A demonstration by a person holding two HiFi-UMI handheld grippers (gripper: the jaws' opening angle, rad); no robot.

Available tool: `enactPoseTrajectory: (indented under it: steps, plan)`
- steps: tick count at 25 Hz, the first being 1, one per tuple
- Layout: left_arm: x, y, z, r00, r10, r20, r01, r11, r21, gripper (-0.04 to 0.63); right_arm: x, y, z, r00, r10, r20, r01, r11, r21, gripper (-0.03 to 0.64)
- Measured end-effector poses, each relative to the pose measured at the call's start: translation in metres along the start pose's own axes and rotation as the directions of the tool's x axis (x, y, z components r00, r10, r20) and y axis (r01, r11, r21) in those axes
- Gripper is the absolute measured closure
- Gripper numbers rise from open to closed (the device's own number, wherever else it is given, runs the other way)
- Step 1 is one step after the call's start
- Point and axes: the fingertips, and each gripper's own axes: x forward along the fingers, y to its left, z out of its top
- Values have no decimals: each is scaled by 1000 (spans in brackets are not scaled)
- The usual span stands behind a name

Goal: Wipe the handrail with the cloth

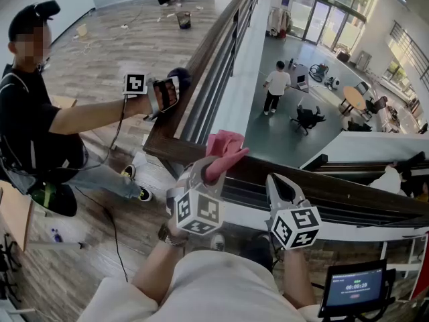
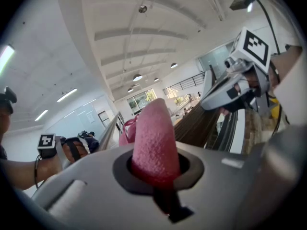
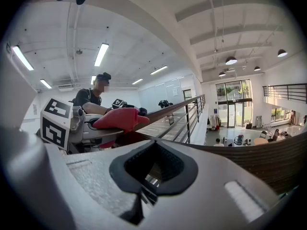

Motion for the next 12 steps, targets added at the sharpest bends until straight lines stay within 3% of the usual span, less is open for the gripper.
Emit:
enactPoseTrajectory:
  steps: [12]
  plan:
    - [-4,10,-3,1000,16,-3,-16,1000,-18,558,-2,-1,3,1000,0,2,0,1000,-1,614]
